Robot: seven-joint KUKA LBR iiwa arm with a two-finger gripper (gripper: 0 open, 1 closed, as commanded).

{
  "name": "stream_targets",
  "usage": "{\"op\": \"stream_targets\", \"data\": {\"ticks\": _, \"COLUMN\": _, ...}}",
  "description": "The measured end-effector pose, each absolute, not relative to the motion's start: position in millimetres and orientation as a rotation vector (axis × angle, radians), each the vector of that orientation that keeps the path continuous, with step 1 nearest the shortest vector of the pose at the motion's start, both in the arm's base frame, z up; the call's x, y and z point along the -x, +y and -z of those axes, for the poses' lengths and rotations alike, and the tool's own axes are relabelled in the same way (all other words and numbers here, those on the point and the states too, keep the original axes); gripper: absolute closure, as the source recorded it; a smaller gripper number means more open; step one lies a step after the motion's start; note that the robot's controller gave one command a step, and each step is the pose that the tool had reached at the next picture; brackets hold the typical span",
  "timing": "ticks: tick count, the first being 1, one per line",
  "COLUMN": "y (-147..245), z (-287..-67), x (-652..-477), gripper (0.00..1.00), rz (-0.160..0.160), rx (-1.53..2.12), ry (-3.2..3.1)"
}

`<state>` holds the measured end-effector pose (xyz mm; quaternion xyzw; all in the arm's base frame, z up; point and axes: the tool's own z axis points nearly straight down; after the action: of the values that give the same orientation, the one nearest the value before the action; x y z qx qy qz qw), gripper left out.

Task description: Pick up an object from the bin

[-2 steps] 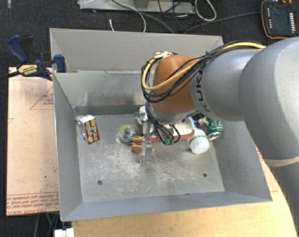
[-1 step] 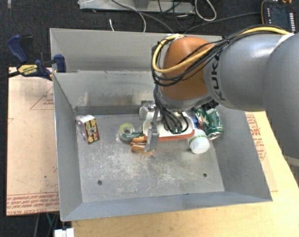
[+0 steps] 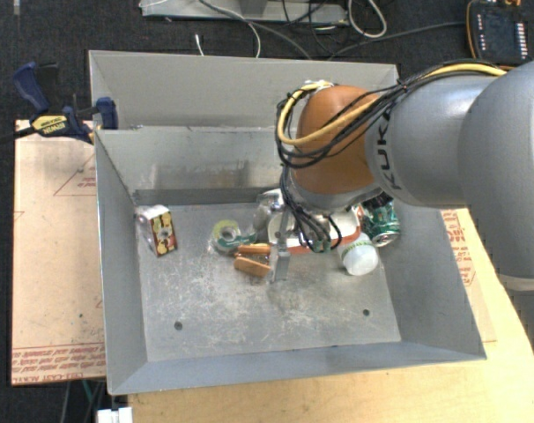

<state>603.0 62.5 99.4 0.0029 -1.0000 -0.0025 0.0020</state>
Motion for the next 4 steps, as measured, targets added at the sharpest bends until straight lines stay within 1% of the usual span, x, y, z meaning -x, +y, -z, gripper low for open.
{"op": "stream_targets", "data": {"ticks": 1, "y": 66.0, "z": -70.9, "x": -611.2, "gripper": 0.0, "rz": 0.021, "rx": 0.184, "ry": -3.151}}
{"op": "stream_targets", "data": {"ticks": 2, "y": 59.9, "z": -72.8, "x": -611.4, "gripper": 1.0, "rz": 0.013, "rx": 0.064, "ry": -3.146}}
{"op": "stream_targets", "data": {"ticks": 3, "y": 59.9, "z": -72.8, "x": -611.4, "gripper": 1.0, "rz": 0.013, "rx": 0.064, "ry": -3.146}}
{"op": "stream_targets", "data": {"ticks": 4, "y": 59.7, "z": -85.8, "x": -608.0, "gripper": 1.0, "rz": 0.012, "rx": 0.064, "ry": -3.135}}
